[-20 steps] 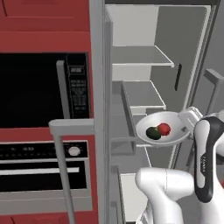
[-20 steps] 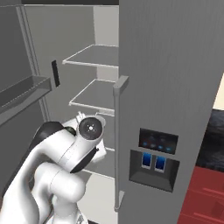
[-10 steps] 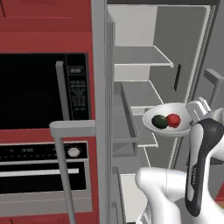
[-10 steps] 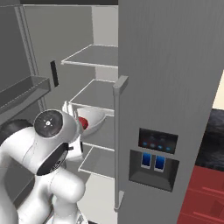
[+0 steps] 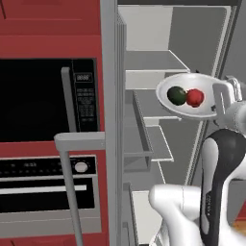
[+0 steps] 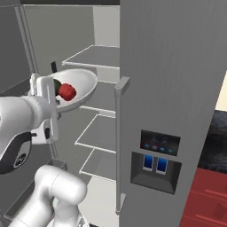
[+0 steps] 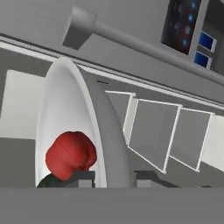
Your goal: Place the bowl with the squash and bell pepper on the top shelf of the fridge. Place the bowl with the steak and chicken drumstick on the second highest shelf of the fridge.
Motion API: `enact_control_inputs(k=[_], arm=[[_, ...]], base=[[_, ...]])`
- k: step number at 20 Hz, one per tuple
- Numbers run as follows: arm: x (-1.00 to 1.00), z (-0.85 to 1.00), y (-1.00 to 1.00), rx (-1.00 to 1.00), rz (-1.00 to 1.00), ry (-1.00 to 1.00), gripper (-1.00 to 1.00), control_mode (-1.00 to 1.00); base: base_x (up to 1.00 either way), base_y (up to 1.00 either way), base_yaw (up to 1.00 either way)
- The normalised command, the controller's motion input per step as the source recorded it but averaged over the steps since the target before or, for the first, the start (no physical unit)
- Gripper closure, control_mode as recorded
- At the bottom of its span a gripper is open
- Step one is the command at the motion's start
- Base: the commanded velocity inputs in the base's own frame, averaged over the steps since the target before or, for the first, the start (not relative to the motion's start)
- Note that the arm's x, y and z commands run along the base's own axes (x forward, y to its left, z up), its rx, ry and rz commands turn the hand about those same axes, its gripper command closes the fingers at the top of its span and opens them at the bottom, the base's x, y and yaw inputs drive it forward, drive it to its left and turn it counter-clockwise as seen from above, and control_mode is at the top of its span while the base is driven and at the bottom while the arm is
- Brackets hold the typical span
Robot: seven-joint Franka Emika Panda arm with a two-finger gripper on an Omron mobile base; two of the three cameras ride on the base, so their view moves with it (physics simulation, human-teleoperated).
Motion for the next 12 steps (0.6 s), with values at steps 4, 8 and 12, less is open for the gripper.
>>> enact_control_inputs(k=[4, 8, 12], arm=[[0.33, 1.0, 0.29, -0.01, -0.05, -0.13, 1.0, -1.0], [1.0, 0.56, -0.1, 0.02, -0.14, 0.21, 1.0, -1.0], [0.91, 0.07, 0.0, 0.13, -0.03, 0.27, 1.0, -1.0]], base=[[0.0, 0.0, 0.0], [0.0, 0.0, 0.0], [0.0, 0.0, 0.0]])
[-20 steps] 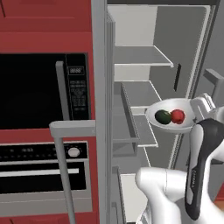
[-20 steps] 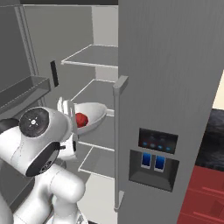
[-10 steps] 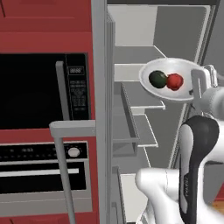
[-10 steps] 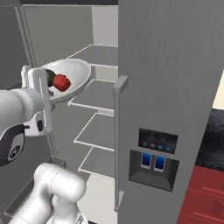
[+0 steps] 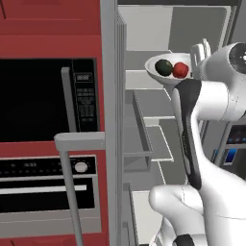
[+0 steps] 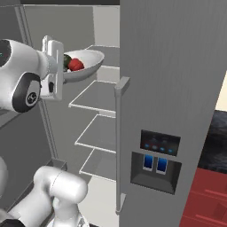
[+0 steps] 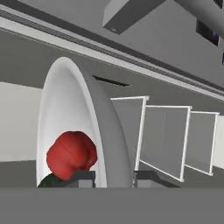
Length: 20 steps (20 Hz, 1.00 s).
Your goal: Place the bowl with the squash and bell pepper on the top shelf of the fridge. Place the bowl with the steak and chicken drumstick on the second highest shelf of the fridge.
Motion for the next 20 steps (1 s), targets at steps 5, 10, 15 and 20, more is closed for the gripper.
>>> enact_control_inputs(k=[5, 10, 15, 20], arm=[[0.32, -0.03, 0.14, 0.09, 0.01, 0.0, 1.0, -1.0], [0.85, -0.22, -0.04, -0.03, 0.0, -0.04, 1.0, -1.0], [1.0, -0.05, -0.11, 0.0, 0.0, -0.06, 1.0, -1.0], [1.0, -0.01, -0.02, 0.0, -0.01, 0.02, 1.0, -1.0]], base=[[0.0, 0.0, 0.0], [0.0, 0.0, 0.0], [0.0, 0.0, 0.0], [0.0, 0.0, 0.0]])
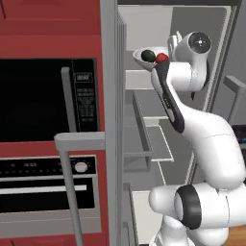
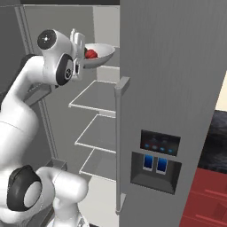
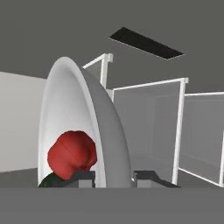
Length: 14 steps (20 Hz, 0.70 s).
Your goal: Place the bowl with the squash and bell pepper on the top shelf of the fridge. Place the bowl with the steak and chicken drumstick on the second highest shelf of the fridge.
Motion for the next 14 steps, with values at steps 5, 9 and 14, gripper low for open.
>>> enact_control_inputs(k=[5, 9, 14], arm=[[0.99, -0.17, 0.0, 0.0, 0.0, 0.08, 1.0, -1.0], [1.0, -0.15, -0.07, 0.0, 0.0, 0.03, 1.0, -1.0], [0.99, -0.19, -0.07, -0.02, 0.0, 0.0, 1.0, -1.0]], base=[[0.0, 0.0, 0.0], [0.0, 0.0, 0.0], [0.0, 0.0, 0.0]])
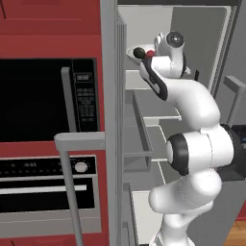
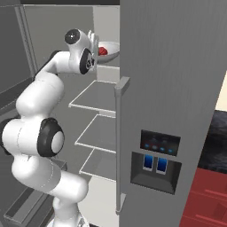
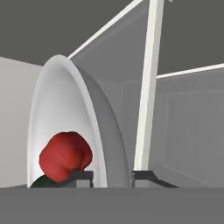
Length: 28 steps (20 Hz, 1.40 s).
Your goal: Place the bowl with the squash and bell pepper on the top shelf of the fridge. Place the bowl with the steak and chicken drumstick on the second highest shelf of the fridge.
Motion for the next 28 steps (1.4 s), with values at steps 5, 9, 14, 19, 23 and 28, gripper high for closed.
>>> enact_control_inputs(k=[5, 9, 14, 19, 23, 28], arm=[[0.29, -0.04, 0.01, -0.01, 0.0, 0.0, -1.0, -1.0], [-0.74, 0.34, 0.0, 0.0, 0.0, -0.13, -1.0, -1.0], [-1.0, 0.17, 0.0, 0.0, 0.0, -0.19, -1.0, -1.0], [-1.0, -0.82, 0.1, -0.05, 0.0, -0.01, -1.0, -1.0], [-1.0, -0.58, 0.01, -0.01, 0.0, 0.07, -1.0, -1.0], [-0.8, -0.33, 0.0, 0.0, 0.0, 0.13, -1.0, 1.0]], base=[[0.0, 0.0, 0.0], [0.0, 0.0, 0.0], [0.0, 0.0, 0.0], [0.0, 0.0, 0.0], [0.0, 0.0, 0.0], [-0.2, 0.0, 0.0]])
